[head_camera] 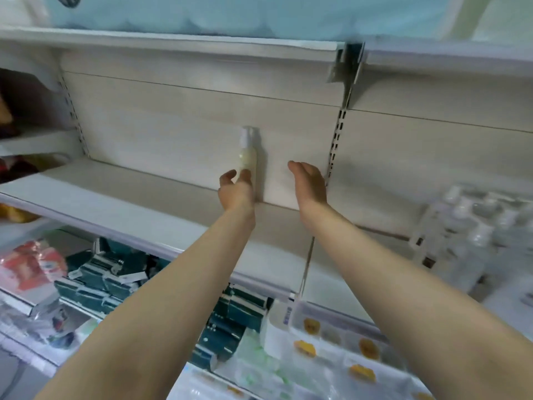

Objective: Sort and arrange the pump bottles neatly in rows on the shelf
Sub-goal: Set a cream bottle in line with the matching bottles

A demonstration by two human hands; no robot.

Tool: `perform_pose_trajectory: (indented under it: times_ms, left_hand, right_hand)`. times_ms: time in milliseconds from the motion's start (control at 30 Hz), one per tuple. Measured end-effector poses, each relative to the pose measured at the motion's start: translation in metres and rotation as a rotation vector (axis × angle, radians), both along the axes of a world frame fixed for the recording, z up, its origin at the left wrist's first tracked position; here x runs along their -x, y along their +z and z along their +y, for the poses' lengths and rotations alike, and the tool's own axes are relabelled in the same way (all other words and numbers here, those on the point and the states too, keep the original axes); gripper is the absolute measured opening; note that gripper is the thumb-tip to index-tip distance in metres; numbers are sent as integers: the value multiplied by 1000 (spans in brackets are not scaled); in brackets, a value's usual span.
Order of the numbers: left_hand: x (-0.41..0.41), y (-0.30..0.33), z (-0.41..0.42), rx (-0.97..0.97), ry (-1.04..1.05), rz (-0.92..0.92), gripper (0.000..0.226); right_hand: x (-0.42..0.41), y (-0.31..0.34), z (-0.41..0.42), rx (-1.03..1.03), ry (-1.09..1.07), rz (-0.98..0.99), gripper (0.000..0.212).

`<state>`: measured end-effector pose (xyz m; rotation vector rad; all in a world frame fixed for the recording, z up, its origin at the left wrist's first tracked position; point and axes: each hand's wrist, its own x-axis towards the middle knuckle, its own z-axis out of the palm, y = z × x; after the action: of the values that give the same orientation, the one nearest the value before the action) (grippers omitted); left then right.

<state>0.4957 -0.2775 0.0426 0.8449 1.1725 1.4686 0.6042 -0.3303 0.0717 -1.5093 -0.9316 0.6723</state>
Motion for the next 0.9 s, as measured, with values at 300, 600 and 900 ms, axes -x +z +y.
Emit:
perform_pose_trajectory:
  times_ms: [300, 600, 900]
  left_hand:
    - [41, -23, 88, -18, -215, 171, 59]
    - [38, -48, 129, -48, -469, 165, 68]
    - [39, -59, 134, -63, -461, 179, 22]
  right_hand:
    - [40, -22, 81, 126, 81, 49, 32]
    - [47, -33, 120, 183, 168, 141, 25]
    - [55, -47, 114, 169, 252, 226, 25]
